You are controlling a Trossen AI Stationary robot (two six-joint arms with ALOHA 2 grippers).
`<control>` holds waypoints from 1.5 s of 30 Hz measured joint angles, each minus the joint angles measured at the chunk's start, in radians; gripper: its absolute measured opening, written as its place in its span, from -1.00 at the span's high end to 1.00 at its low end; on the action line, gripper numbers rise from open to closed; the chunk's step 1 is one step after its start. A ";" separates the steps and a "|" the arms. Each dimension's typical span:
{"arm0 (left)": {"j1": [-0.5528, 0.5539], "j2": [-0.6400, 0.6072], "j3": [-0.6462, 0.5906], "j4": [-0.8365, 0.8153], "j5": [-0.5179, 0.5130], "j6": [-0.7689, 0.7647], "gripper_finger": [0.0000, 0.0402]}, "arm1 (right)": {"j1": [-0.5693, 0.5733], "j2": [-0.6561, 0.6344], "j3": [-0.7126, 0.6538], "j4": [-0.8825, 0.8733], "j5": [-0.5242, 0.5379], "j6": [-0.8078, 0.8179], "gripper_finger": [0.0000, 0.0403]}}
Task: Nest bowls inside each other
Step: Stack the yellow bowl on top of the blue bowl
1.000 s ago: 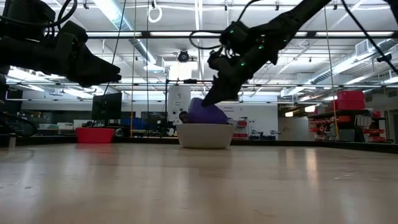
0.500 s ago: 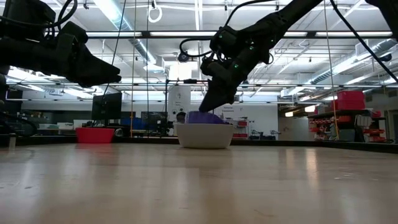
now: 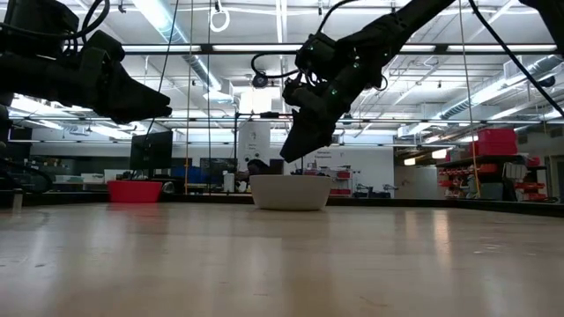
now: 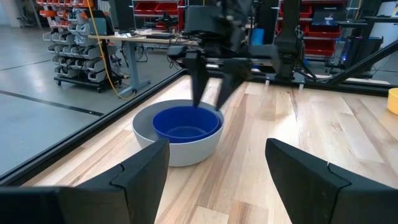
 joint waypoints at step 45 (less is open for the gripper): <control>0.001 -0.001 0.000 0.058 -0.045 0.079 -0.36 | 1.260 -0.338 -0.126 -0.719 0.303 1.650 -0.10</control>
